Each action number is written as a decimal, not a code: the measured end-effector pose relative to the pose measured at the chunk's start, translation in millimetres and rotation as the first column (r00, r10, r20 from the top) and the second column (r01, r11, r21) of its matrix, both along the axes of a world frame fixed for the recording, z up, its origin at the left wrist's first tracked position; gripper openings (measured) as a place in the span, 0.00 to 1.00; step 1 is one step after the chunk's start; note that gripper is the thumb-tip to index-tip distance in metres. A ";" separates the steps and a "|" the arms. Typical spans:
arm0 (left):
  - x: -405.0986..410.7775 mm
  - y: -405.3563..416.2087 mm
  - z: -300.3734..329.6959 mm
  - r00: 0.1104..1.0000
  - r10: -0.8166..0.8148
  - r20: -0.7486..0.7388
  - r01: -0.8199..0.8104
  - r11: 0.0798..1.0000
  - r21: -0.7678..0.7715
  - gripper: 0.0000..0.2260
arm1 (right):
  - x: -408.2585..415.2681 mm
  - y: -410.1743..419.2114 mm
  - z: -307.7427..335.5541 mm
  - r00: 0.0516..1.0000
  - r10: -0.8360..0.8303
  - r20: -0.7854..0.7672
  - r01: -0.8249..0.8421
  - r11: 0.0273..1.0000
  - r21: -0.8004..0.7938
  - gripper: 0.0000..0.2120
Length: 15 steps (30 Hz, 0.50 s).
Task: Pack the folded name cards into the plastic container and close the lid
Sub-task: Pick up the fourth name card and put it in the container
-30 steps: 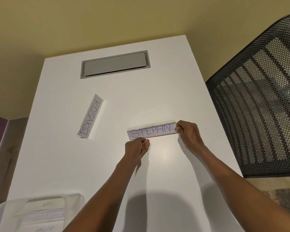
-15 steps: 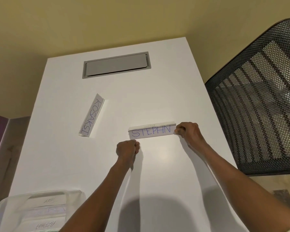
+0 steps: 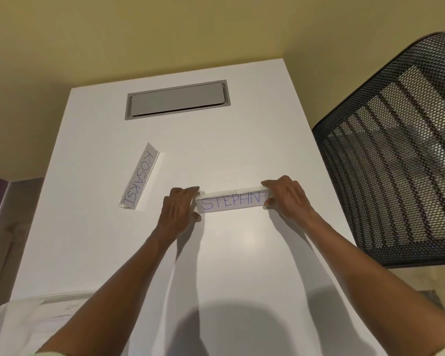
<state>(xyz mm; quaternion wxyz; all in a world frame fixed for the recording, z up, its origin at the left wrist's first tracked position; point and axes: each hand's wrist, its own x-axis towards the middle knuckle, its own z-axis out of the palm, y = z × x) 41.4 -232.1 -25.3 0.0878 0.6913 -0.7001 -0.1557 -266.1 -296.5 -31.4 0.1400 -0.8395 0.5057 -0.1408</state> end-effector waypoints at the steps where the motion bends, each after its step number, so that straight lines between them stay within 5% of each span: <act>1: 1.0 -3.5 2.1 1.000 -0.012 0.006 0.012 1.000 0.021 0.37 | 1.2 0.2 -1.8 1.000 0.004 -0.016 -0.003 1.000 0.007 0.27; 15: -1.1 -15.6 -5.8 0.999 -0.031 -0.018 0.031 0.999 0.006 0.21 | 9.1 -4.5 -7.5 1.000 0.012 -0.007 -0.012 1.000 0.008 0.19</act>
